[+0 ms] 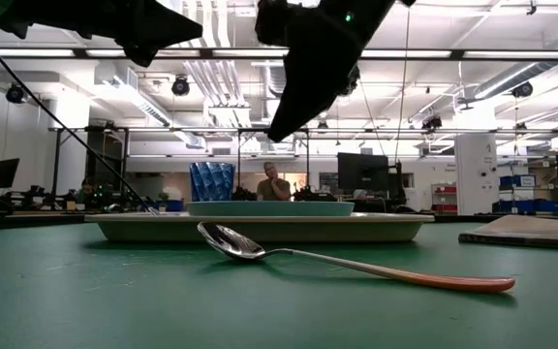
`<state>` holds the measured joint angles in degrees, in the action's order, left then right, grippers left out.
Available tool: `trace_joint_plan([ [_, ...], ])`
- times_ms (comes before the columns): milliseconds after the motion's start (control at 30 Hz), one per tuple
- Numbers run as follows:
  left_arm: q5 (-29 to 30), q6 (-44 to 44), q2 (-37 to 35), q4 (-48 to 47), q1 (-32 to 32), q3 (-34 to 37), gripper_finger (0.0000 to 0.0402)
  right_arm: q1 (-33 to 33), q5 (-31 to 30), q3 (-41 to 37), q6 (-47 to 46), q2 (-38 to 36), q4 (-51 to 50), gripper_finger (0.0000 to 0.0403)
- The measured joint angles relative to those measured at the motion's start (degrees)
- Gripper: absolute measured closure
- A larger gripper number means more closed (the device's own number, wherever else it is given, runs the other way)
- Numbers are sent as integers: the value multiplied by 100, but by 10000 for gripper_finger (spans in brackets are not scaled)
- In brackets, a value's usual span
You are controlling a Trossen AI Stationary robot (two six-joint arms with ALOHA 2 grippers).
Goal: Pick and place plate/cup/fork/spoon on tray
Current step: Put the orange spoon on the serving tray to the right of the blue plate
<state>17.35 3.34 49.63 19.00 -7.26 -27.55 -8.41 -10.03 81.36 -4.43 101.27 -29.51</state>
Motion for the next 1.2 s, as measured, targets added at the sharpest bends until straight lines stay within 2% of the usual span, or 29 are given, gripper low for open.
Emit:
trace_joint_plan([
  [300,0,-7,4,-60,0,2,398,-575,3,-13,-562,-83,-46,276],
  [833,0,-132,4,-54,0,2,398,-1372,-46,-181,-1558,64,174,270],
  [1200,0,-391,2,-23,0,2,398,-1777,-164,537,-1857,617,264,270],
])
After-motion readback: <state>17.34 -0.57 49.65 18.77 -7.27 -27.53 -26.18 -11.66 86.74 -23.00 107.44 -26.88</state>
